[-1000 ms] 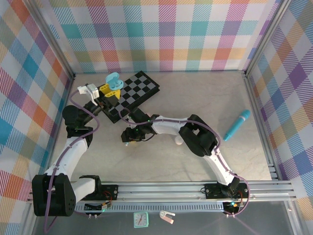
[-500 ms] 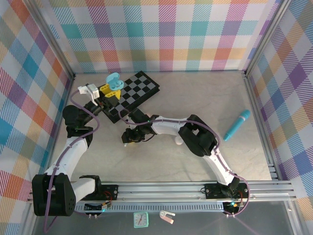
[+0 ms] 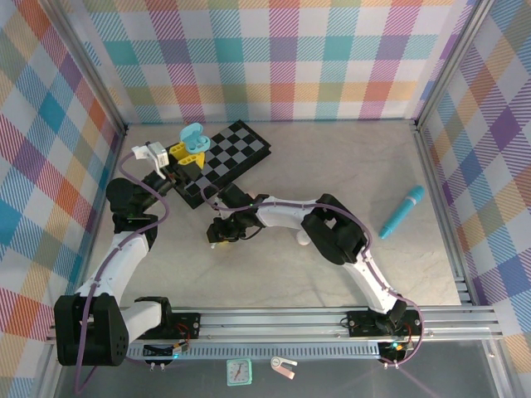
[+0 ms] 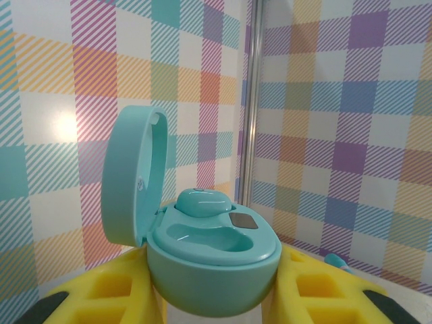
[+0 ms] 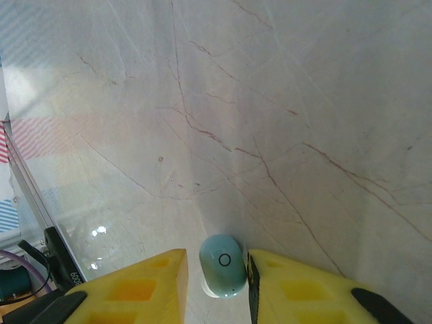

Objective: Insert the wireless bluetooth earbuds into the charging case

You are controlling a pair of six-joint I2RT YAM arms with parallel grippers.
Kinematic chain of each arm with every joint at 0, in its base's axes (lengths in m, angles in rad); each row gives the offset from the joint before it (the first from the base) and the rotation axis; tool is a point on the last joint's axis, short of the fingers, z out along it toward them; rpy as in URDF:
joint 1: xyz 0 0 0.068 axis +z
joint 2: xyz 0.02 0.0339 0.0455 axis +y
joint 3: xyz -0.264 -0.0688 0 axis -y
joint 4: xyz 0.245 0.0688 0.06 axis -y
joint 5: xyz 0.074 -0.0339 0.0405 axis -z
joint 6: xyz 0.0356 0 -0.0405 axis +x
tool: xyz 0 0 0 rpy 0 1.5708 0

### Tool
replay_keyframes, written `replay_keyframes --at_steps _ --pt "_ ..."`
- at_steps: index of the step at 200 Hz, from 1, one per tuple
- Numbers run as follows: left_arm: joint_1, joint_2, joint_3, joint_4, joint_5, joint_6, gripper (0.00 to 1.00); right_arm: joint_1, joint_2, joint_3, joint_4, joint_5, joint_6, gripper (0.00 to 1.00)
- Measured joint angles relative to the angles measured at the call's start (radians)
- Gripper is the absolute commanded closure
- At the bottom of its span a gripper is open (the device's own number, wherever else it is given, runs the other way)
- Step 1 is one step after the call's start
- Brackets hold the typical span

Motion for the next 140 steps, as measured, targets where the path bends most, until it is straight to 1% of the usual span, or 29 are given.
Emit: replay_keyframes --at_steps 40,95,116,140 --pt "0.000 0.000 0.000 0.000 0.000 0.000 0.77 -0.001 0.011 0.018 -0.021 0.000 -0.003 0.80" --pt "0.000 0.000 0.000 -0.008 0.000 0.005 0.77 0.002 0.003 0.021 -0.039 0.027 -0.021 0.81" --pt "0.000 0.000 0.000 -0.015 0.000 0.019 0.77 0.001 -0.039 -0.014 -0.062 0.077 -0.031 0.81" --pt "-0.002 -0.003 0.000 -0.041 0.000 0.049 0.77 -0.008 -0.137 -0.105 -0.081 0.126 -0.035 0.81"
